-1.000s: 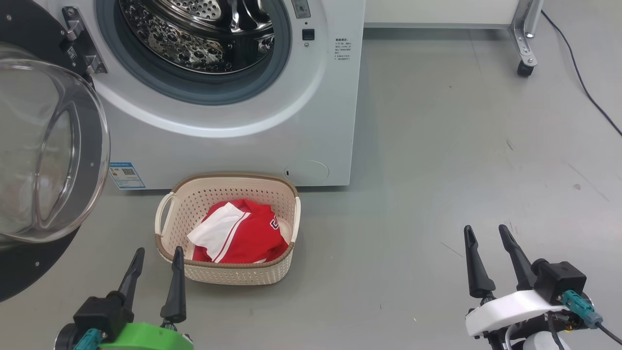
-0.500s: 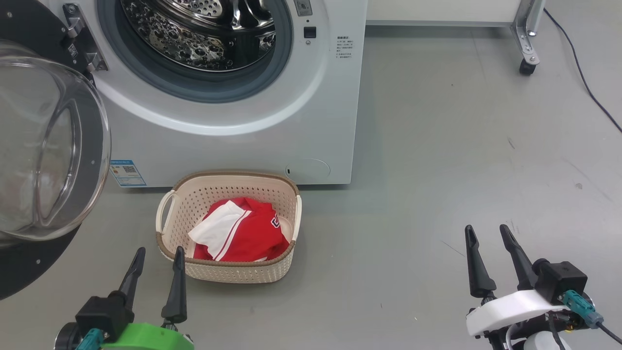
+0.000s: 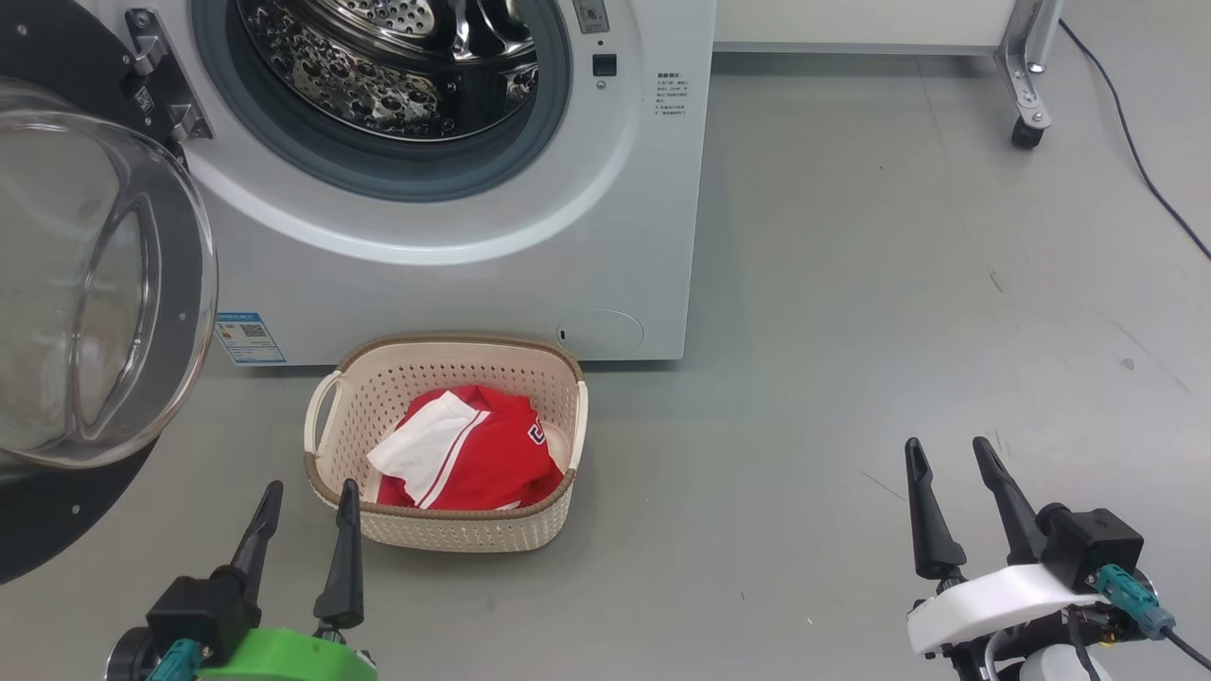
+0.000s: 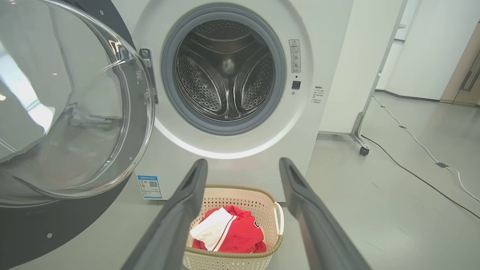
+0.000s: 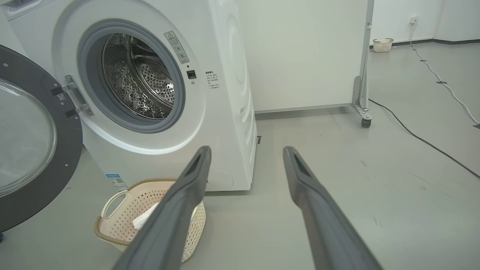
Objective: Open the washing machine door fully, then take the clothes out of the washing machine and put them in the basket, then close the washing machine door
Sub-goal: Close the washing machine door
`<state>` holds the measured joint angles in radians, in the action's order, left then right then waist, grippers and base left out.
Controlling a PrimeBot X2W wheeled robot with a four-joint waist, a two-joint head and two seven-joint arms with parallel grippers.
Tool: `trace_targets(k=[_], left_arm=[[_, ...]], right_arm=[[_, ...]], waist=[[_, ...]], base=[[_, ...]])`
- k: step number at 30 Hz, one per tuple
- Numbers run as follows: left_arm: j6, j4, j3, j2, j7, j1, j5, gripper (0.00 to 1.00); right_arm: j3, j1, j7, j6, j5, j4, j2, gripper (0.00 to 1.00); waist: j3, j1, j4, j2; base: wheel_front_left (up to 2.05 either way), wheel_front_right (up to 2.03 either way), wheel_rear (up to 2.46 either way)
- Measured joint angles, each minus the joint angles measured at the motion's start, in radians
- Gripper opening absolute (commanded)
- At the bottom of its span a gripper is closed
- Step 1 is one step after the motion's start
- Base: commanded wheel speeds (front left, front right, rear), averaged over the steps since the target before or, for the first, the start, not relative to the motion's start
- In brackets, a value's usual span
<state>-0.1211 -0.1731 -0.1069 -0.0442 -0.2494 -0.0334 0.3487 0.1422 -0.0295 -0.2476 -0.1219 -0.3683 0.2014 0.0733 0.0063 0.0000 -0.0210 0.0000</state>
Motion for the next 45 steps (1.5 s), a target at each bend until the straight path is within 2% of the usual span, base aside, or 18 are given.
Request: trace_targets(k=[10, 18, 26, 45], left_arm=[[0.0, 0.002, -0.02, 0.0, 0.0, 0.0, 0.0, 1.0], [0.0, 0.009, -0.041, 0.0, 0.0, 0.003, 0.0, 1.0], [0.002, 0.011, -0.043, 0.0, 0.0, 0.003, 0.0, 1.0], [0.019, 0.022, -0.025, 0.0, 0.0, 0.002, -0.027, 1.0]], right_arm=[[-0.008, 0.0, 0.0, 0.0, 0.0, -0.004, 0.001, 1.0], [-0.017, 0.0, 0.0, 0.0, -0.001, -0.019, 0.005, 1.0], [-0.003, 0.0, 0.0, 0.0, -0.001, -0.028, 0.007, 1.0], [0.047, 0.002, 0.0, 0.0, -0.008, -0.018, 0.005, 1.0]], waist=[[0.008, -0.0001, 0.005, 0.0], [0.025, 0.0, 0.05, 0.0], [0.037, 0.0, 0.134, 0.0], [0.017, -0.0001, 0.391, 0.0]], base=[[0.0, 0.0, 0.0], [0.0, 0.0, 0.0], [0.0, 0.0, 0.0], [0.0, 0.0, 0.0]])
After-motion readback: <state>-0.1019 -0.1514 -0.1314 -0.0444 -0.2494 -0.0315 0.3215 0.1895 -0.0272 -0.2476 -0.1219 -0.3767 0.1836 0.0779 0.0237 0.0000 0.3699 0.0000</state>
